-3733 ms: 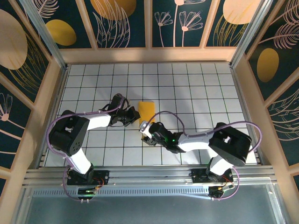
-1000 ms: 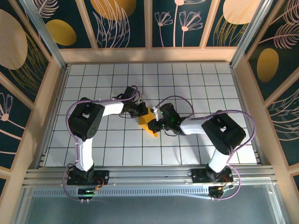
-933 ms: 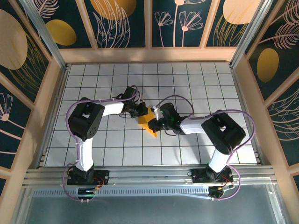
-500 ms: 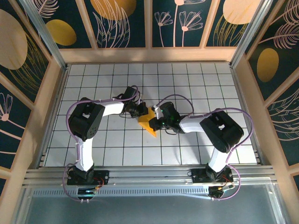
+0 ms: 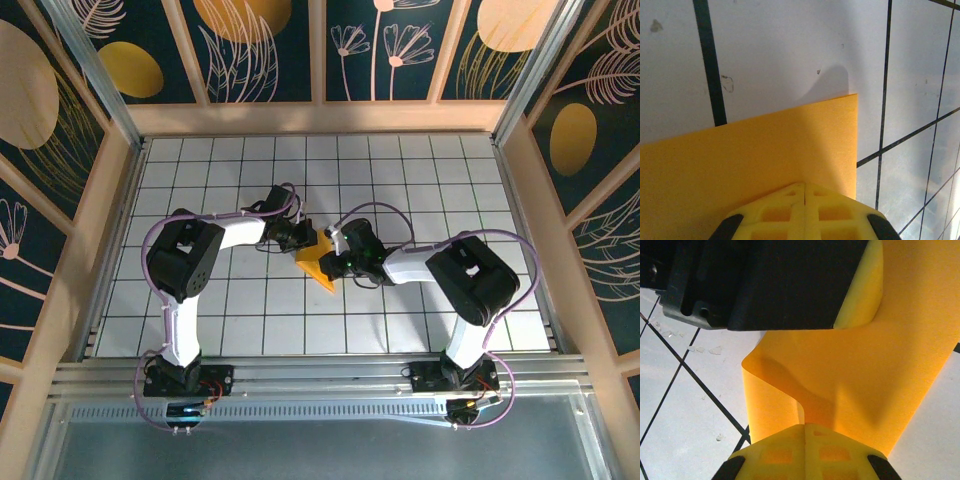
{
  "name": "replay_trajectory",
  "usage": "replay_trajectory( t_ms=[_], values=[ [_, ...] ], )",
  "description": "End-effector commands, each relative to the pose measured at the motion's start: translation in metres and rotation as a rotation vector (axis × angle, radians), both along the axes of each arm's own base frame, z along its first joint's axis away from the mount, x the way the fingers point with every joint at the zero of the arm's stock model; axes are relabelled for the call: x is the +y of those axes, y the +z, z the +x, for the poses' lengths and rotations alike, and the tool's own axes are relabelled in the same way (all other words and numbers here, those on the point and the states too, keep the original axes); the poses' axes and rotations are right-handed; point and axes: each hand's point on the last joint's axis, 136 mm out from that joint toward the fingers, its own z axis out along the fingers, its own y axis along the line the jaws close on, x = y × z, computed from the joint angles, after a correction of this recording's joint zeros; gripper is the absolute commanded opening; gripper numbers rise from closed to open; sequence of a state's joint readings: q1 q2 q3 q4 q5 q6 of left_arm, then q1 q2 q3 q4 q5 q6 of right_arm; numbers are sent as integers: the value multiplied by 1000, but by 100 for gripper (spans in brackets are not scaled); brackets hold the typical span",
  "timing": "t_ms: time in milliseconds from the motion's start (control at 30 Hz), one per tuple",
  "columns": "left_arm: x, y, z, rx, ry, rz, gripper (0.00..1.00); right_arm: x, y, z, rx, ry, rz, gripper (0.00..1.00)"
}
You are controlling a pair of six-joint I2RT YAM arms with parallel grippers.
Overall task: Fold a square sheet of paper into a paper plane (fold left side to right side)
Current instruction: Third fold the triangle at the center of the table.
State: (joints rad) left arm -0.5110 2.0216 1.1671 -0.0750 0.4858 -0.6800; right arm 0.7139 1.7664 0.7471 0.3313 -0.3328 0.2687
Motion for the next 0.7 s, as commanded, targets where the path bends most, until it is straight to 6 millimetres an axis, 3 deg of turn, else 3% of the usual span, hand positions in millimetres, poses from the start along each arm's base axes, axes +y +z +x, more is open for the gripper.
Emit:
replay_trajectory(
  t_ms=[0,400,667],
  values=[
    [7,-27,-12,54,-12,75,1,-3,-3,7,-1,-17,-24,0],
    [8,-28,-13,56,-13,81,1,-7,-15,-5,42,-9,-22,0],
    [9,-29,-14,58,-10,84,1,-5,-8,3,11,-17,-33,0]
  ],
)
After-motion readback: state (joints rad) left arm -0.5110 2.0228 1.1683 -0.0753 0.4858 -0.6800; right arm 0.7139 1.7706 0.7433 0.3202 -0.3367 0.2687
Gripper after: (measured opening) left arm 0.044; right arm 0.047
